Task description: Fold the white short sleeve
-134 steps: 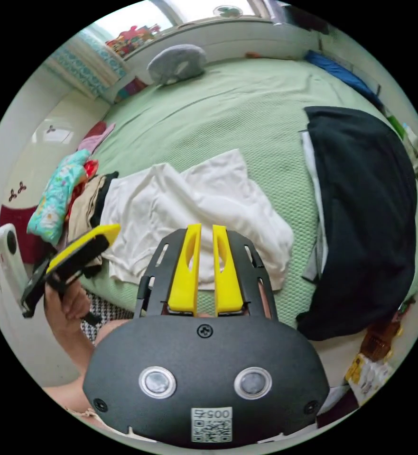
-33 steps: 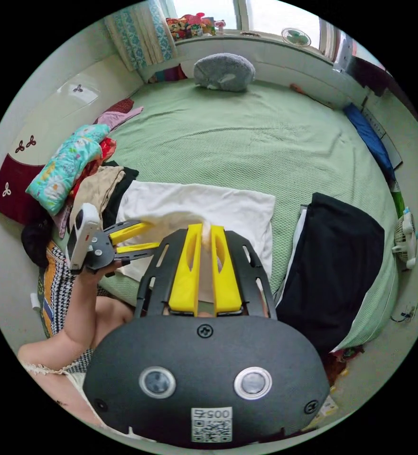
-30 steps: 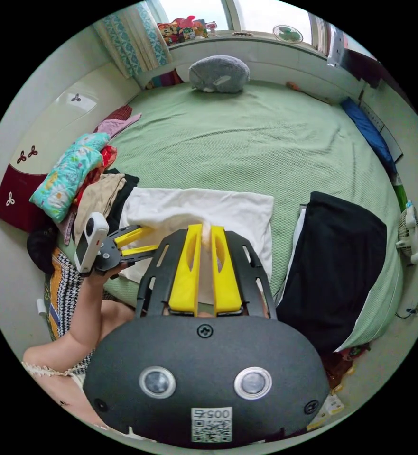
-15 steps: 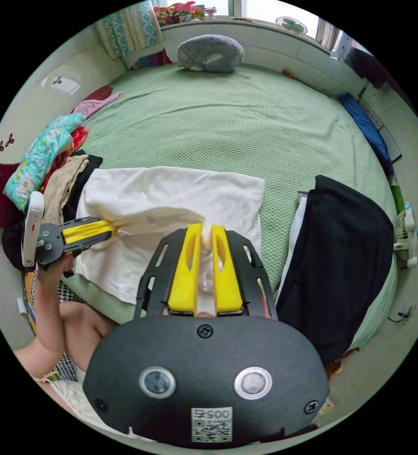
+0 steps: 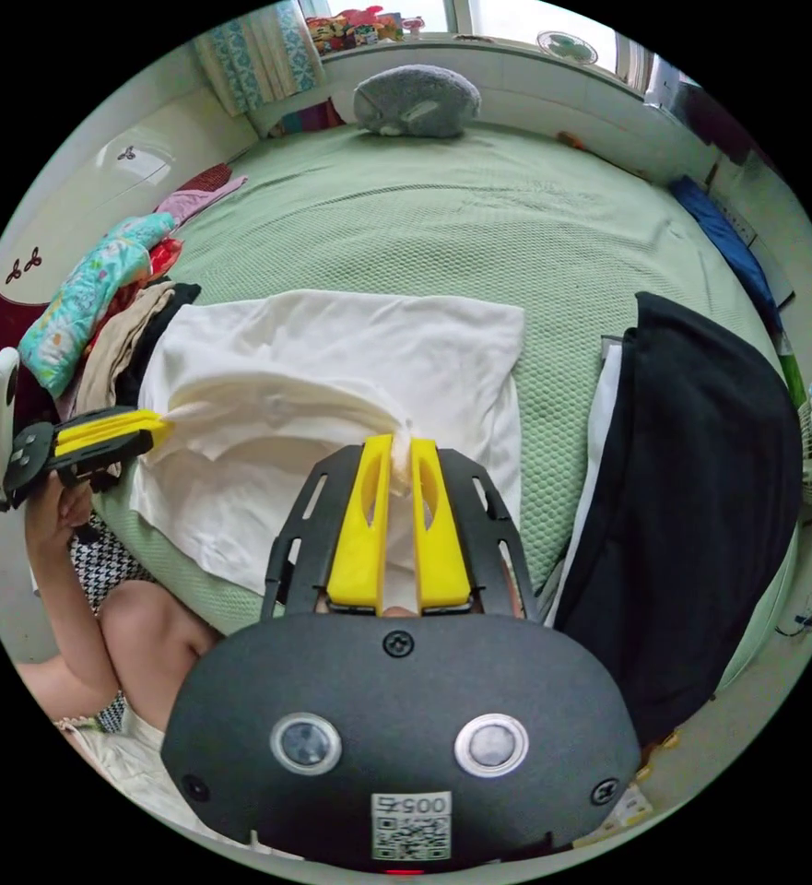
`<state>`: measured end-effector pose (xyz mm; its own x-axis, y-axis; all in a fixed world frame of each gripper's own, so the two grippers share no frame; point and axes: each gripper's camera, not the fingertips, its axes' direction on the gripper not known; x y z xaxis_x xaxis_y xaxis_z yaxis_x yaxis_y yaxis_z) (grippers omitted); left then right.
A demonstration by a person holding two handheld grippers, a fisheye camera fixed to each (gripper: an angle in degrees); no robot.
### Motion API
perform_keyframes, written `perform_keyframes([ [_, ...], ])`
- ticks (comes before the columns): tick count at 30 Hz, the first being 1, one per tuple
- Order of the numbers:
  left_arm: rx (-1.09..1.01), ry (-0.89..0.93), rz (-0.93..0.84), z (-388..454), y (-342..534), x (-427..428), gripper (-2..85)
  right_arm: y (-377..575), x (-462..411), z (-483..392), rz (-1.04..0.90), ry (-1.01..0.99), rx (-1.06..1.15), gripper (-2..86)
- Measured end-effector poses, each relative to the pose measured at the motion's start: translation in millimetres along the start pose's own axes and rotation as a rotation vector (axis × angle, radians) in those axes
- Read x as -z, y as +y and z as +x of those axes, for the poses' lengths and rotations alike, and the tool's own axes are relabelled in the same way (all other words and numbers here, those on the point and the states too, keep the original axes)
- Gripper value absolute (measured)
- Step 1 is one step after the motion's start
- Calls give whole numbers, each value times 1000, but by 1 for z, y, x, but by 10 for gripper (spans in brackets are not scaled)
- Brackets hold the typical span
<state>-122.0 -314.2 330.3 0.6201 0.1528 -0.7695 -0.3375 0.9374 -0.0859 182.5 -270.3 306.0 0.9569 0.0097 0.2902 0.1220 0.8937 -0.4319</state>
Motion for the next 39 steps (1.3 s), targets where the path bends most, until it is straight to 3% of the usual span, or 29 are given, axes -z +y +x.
perform_keyframes([
  [10, -43, 3, 58, -30, 7, 57, 6, -2, 24, 0, 23, -62, 41, 1],
  [18, 9, -116, 130, -78, -87, 116, 6, -117, 75, -15, 110, 48, 57, -2],
  [20, 39, -145, 180, -89, -111, 135, 6, -155, 87, -20, 177, 135, -17, -1],
  [24, 195, -188, 274, -104, -106, 160, 4, -167, 101, -21, 296, 89, -155, 12],
  [27, 164, -106, 259, -111, -76, 156, 6, -138, 100, -31, 347, 101, -119, 31],
  [32, 101, -91, 82, -105, 22, 119, 33, -29, 54, -33, 114, 182, 78, 64],
  [39, 139, 12, -30, -84, 157, 86, 85, 117, 37, -16, -32, 191, 46, 72],
])
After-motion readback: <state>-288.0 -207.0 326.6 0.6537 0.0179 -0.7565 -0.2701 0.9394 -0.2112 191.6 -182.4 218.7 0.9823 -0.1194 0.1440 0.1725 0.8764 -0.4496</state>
